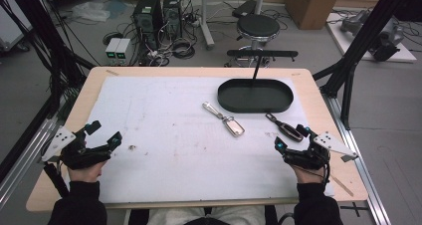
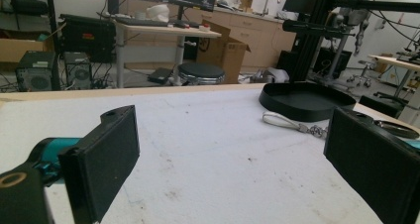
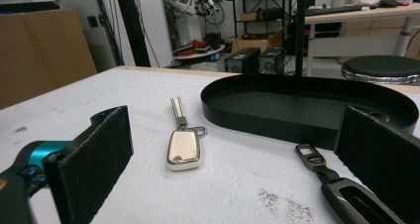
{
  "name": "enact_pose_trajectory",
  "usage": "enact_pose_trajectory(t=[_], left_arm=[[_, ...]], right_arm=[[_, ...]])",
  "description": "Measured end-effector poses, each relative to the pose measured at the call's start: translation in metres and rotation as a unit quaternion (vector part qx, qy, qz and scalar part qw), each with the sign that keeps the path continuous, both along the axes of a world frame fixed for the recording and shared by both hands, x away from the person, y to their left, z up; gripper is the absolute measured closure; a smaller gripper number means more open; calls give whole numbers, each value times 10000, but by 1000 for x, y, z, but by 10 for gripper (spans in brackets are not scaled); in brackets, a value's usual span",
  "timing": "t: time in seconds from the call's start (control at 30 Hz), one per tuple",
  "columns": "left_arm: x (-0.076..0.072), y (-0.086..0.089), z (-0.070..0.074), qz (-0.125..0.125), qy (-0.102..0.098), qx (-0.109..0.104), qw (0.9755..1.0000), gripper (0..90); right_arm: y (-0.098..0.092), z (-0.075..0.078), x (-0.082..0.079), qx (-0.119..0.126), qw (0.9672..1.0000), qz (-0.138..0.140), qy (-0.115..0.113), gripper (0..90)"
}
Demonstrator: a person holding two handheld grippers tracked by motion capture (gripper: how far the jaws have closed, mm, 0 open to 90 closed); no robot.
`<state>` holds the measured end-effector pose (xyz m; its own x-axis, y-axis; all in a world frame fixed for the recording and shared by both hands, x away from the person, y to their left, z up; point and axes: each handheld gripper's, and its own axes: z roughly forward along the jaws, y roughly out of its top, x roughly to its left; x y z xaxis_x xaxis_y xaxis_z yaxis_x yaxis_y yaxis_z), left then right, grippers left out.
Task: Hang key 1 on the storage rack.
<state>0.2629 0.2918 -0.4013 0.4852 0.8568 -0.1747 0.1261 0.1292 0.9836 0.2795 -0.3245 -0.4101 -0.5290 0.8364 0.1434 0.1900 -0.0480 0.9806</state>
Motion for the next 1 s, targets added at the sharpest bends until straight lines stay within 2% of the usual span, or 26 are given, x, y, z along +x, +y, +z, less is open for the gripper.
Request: enact_pose_trajectory(t=[0.67, 1.0], left_arm=[[0, 0, 0, -29, -3, 39, 10000, 74], [0, 0, 0, -25, 0, 47, 10000, 74]], right_arm=[[0, 0, 0, -41, 10000, -21, -7, 8], [1, -1, 2, -70, 9999, -48, 80, 8]])
